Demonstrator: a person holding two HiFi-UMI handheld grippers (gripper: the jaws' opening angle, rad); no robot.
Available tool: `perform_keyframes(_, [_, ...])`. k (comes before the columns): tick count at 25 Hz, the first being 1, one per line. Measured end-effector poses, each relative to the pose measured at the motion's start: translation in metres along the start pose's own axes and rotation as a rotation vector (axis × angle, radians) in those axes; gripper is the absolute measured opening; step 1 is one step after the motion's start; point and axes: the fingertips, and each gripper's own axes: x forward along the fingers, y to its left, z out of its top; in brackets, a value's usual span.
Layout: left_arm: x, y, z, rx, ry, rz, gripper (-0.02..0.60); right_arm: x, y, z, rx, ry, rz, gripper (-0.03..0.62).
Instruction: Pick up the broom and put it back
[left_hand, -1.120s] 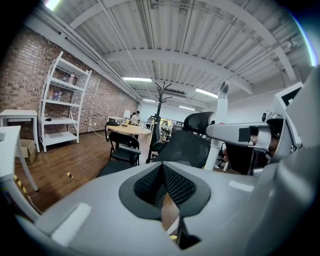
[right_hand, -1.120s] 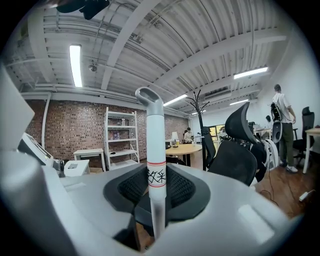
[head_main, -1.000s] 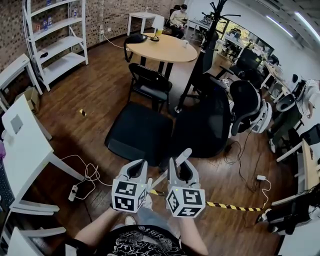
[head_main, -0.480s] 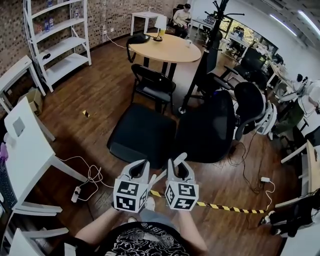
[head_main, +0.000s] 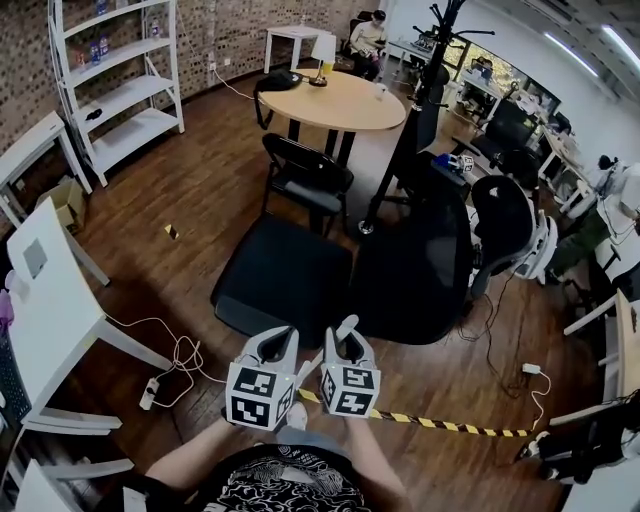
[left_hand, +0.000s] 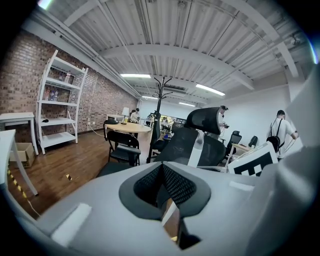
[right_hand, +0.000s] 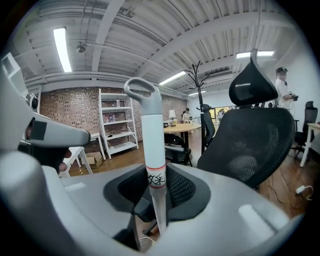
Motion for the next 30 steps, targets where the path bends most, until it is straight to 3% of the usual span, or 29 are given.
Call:
perform_keyframes(20, [0.04, 0.006, 0.0, 0.027, 0.055, -0.004, 0.006, 0.058, -0.029, -0.047, 0.066, 0.092, -0.038, 0.101])
perform_keyframes(30, [0.049, 0.008, 0.0, 0.026, 0.07, -0.008, 0.005, 0.073, -0.047, -0.047, 0.058, 0.099, -0.072, 0.101])
